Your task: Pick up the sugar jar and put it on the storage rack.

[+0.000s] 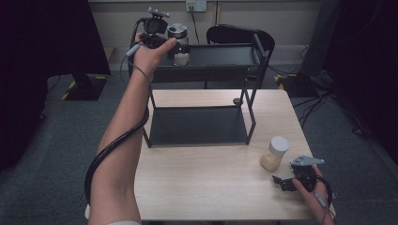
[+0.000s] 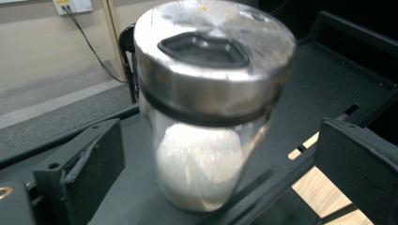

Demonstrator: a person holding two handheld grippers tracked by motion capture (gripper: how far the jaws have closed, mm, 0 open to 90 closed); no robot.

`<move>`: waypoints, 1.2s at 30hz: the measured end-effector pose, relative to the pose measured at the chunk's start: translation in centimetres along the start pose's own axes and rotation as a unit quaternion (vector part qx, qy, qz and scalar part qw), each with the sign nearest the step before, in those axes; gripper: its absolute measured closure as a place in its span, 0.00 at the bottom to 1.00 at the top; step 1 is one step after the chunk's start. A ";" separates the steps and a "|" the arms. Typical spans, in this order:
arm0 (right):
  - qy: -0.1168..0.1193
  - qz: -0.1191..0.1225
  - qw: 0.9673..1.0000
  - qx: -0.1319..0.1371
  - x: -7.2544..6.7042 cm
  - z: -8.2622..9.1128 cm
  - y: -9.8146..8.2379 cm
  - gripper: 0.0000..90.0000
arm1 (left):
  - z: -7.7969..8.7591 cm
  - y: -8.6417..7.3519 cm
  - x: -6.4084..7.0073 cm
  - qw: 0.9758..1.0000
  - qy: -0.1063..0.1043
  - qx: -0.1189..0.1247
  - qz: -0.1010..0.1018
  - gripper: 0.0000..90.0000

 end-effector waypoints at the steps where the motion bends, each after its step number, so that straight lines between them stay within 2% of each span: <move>1: 0.000 0.000 1.000 0.000 0.0 0.0 0.0 0.00 | 0.2 -0.1 0.1 1.000 0.000 -0.002 -0.004 0.02; 3: 0.000 0.000 1.000 0.000 0.0 0.0 0.0 0.00 | 0.4 -0.3 0.3 1.000 -0.001 -0.002 -0.011 0.02; 19: 0.000 -0.001 1.000 0.000 0.0 0.0 0.0 0.00 | 2.7 -2.8 0.1 1.000 -0.025 0.009 -0.005 0.02; 36: 0.000 -0.001 1.000 0.001 0.0 0.0 0.0 0.00 | 2.0 -6.2 1.2 0.998 -0.061 0.001 -0.014 0.02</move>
Point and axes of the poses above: each handheld gripper's, and its own axes: z roughly backward along the jaws, y roughly out of its top, x roughly to its right, the point moved 2 cm from there along -z, roughly forward along the jaws, and after that the axes turned 7 degrees about z, right-handed, at the moved point
